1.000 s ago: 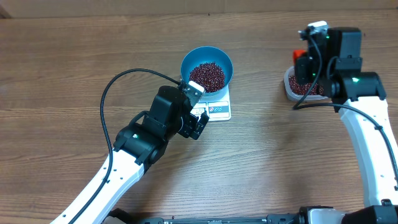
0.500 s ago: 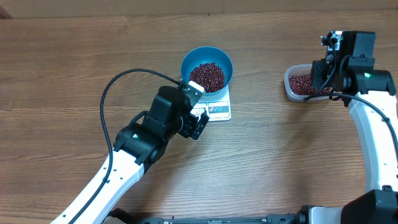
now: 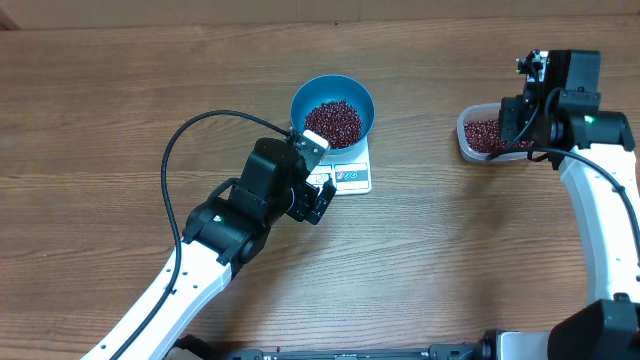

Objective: Scoop item into bowl and weigh 150g on scale
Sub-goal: 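Scoop more red beans from the tub with the right gripper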

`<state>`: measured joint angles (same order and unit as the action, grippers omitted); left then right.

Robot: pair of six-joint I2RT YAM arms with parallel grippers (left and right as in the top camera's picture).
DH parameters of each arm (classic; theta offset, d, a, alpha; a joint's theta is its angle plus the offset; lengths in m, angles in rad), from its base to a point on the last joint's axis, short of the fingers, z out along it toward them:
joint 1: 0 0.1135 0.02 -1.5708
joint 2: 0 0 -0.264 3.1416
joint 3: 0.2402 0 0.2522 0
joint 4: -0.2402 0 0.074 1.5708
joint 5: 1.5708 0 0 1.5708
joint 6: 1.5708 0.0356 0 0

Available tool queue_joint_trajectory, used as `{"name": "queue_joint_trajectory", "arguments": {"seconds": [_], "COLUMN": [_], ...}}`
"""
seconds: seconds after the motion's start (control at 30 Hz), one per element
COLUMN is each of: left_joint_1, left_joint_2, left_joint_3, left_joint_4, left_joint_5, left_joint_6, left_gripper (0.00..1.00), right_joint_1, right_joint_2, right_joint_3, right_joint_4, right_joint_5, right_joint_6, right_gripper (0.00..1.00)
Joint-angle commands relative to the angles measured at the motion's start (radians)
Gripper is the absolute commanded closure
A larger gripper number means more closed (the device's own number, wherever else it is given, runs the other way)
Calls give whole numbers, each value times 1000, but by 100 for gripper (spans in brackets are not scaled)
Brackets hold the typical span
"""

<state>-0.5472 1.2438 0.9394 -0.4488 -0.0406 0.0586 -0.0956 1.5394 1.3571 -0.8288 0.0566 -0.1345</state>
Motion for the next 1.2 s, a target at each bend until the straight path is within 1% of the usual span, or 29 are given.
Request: {"name": "queue_joint_trajectory", "arguments": {"seconds": [0.0, 0.23, 0.4, 0.6, 0.87, 1.17], "left_joint_1": [4, 4, 4, 4, 4, 4], "left_joint_2": [0, 0, 0, 0, 0, 0], "left_joint_3": [29, 29, 29, 29, 29, 29], "left_joint_4": [4, 5, 4, 3, 4, 5], "left_joint_5": [8, 8, 8, 8, 8, 8], "left_joint_6": [13, 13, 13, 13, 13, 13], "left_gripper": [0, 0, 0, 0, 0, 1], "right_joint_1": [0, 0, 0, 0, 0, 0], "right_joint_2": [55, 125, 153, 186, 209, 264], "right_joint_3": [-10, -10, -9, -10, -10, -10], "right_joint_4": [14, 34, 49, 66, 124, 116], "right_joint_5": [29, 153, 228, 235, 235, 230], "right_joint_6": [3, -8, -48, -155, -155, -155], "right_gripper": [96, 96, 96, 96, 96, 96]}}
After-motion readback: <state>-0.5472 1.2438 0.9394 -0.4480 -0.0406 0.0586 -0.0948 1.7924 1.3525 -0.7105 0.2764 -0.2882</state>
